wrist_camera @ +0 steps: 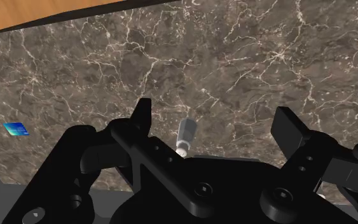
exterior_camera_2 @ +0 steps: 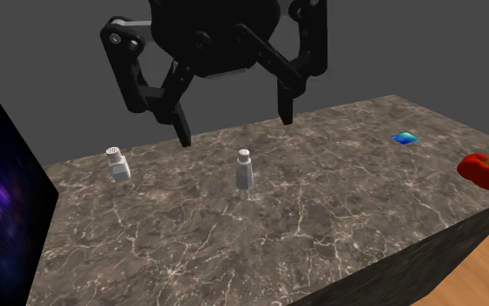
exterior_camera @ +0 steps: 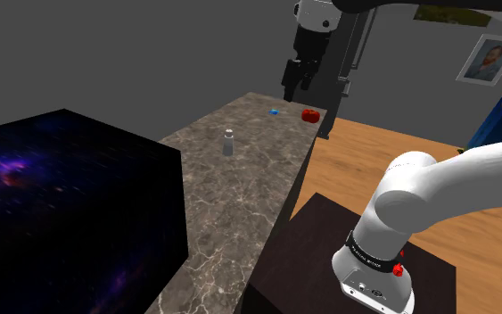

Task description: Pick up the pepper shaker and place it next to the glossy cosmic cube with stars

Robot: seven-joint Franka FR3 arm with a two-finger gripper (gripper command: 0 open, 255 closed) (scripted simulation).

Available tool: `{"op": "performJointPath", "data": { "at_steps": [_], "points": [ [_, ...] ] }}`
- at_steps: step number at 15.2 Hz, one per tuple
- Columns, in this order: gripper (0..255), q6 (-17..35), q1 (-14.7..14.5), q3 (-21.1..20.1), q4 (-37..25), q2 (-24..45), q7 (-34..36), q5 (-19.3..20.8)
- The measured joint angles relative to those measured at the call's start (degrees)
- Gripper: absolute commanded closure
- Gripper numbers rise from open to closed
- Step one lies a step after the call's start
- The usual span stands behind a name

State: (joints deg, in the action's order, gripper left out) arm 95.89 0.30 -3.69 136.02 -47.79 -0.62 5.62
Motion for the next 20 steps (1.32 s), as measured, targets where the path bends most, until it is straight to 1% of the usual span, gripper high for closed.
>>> {"op": "performJointPath", "data": {
  "at_steps": [2, 6, 10, 15, 20],
  "points": [
    [0, 0.92, -0.01, 0.15, 0.13, 0.88, -0.23, 0.1],
    [0, 6.86, -0.06, 1.46, 0.88, 6.5, -2.25, 0.85],
    [0, 13.17, -0.1, 2.74, -0.45, 14.54, -4.49, 1.51],
    [0, 19.84, -0.23, 4.07, -3.69, 25.03, -7.38, 1.95],
    [0, 25.88, -0.12, 5.43, -8.63, 36.46, -10.93, 1.95]
  ]
}}
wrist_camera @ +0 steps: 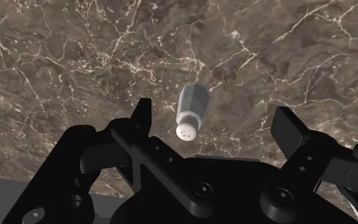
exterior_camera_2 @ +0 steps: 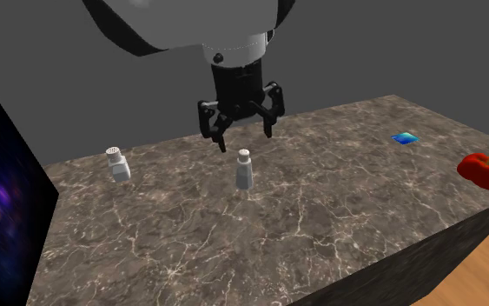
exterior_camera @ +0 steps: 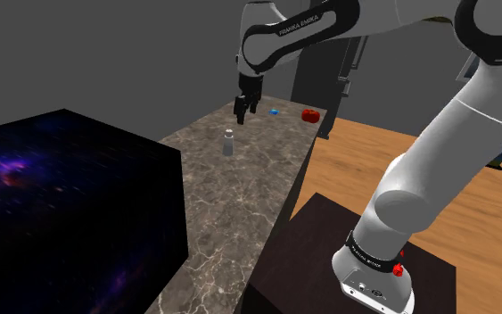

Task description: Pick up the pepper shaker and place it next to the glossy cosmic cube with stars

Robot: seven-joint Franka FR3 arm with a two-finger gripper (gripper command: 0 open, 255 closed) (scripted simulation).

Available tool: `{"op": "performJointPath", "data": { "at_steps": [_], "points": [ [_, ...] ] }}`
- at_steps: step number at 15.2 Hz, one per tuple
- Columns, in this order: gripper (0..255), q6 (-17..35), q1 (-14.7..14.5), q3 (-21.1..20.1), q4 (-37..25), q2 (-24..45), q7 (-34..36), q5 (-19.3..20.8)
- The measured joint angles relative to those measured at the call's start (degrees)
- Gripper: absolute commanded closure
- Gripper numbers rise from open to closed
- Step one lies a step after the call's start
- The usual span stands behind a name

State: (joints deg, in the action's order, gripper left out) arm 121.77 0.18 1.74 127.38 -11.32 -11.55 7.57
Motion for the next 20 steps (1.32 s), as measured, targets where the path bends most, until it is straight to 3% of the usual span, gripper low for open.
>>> {"op": "performJointPath", "data": {
  "at_steps": [8, 20],
  "points": [
    [0, 5.32, -0.16, 0.18, -11.72, 18.07, -4.35, -0.93],
    [0, 10.94, 0.23, 0.43, -10.76, 22.82, -4.84, -0.79]
  ]
}}
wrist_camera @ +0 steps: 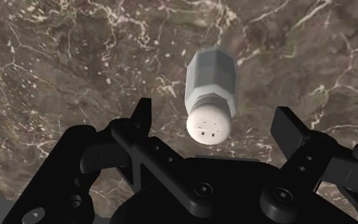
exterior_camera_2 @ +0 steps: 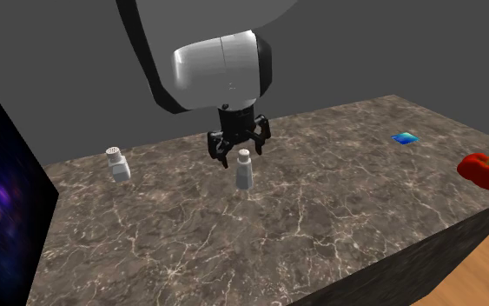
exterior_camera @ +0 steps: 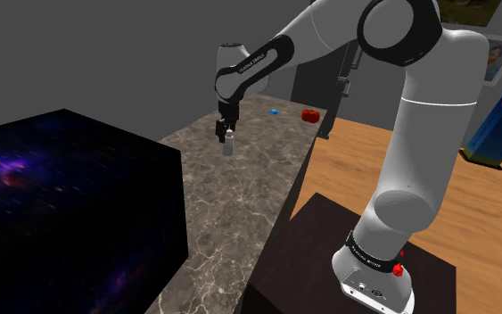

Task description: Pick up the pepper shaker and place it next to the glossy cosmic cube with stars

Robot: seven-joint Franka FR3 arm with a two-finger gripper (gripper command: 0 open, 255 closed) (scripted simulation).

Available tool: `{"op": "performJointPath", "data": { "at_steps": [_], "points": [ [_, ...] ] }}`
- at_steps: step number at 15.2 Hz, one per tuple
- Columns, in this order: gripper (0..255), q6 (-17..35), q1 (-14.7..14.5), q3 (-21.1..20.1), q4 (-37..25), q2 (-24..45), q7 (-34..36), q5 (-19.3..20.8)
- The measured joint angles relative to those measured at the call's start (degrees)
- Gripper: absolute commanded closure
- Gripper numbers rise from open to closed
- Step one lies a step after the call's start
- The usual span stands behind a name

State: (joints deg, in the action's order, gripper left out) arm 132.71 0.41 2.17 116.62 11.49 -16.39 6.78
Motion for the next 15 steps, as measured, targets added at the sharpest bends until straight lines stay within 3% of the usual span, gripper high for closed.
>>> {"op": "performJointPath", "data": {
  "at_steps": [2, 3, 15],
  "points": [
    [0, 0.02, 0.0, 0.0, 0.0, 0.02, 0.0, 0.0],
    [255, 0.02, 0.0, 0.0, 0.0, 0.02, 0.0, 0.0],
    [255, -0.78, -0.02, -0.02, -0.39, -0.4, -0.07, -0.05]
  ]
}}
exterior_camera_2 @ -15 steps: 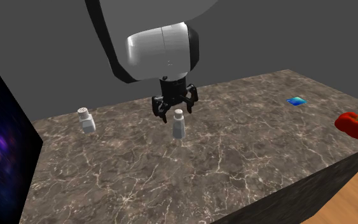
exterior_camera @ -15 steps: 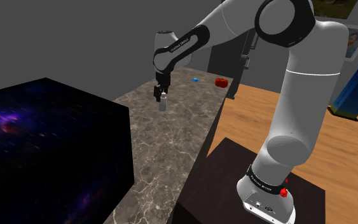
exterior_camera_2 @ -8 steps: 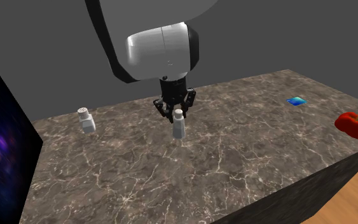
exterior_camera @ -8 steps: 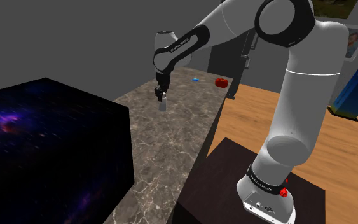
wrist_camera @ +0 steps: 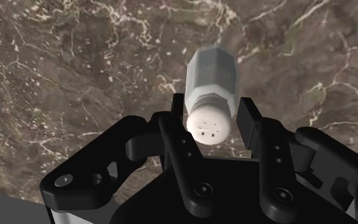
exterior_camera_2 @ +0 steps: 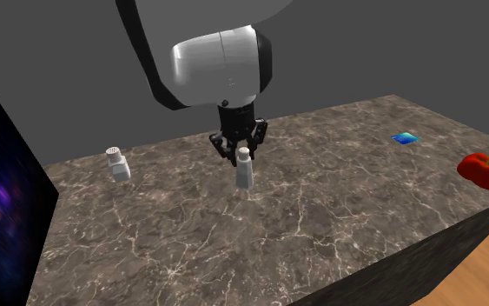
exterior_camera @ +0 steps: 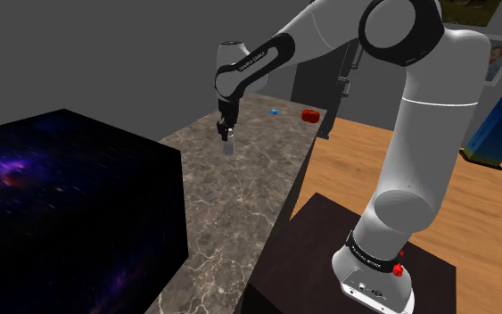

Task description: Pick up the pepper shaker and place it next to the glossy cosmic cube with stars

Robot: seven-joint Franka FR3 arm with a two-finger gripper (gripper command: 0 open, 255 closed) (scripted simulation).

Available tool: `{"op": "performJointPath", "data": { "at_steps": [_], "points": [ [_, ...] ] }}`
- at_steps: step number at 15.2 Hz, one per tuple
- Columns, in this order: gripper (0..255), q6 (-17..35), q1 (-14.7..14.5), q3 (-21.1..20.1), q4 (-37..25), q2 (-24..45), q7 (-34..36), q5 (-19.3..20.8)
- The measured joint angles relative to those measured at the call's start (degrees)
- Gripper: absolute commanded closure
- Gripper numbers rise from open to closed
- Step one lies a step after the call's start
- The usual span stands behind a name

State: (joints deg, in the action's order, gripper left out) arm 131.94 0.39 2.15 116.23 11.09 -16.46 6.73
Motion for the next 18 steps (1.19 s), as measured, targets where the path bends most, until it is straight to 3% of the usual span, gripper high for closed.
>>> {"op": "performJointPath", "data": {
  "at_steps": [18],
  "points": [
    [255, -12.44, -0.09, -0.16, -7.01, -5.49, -1.34, -0.71]
  ]
}}
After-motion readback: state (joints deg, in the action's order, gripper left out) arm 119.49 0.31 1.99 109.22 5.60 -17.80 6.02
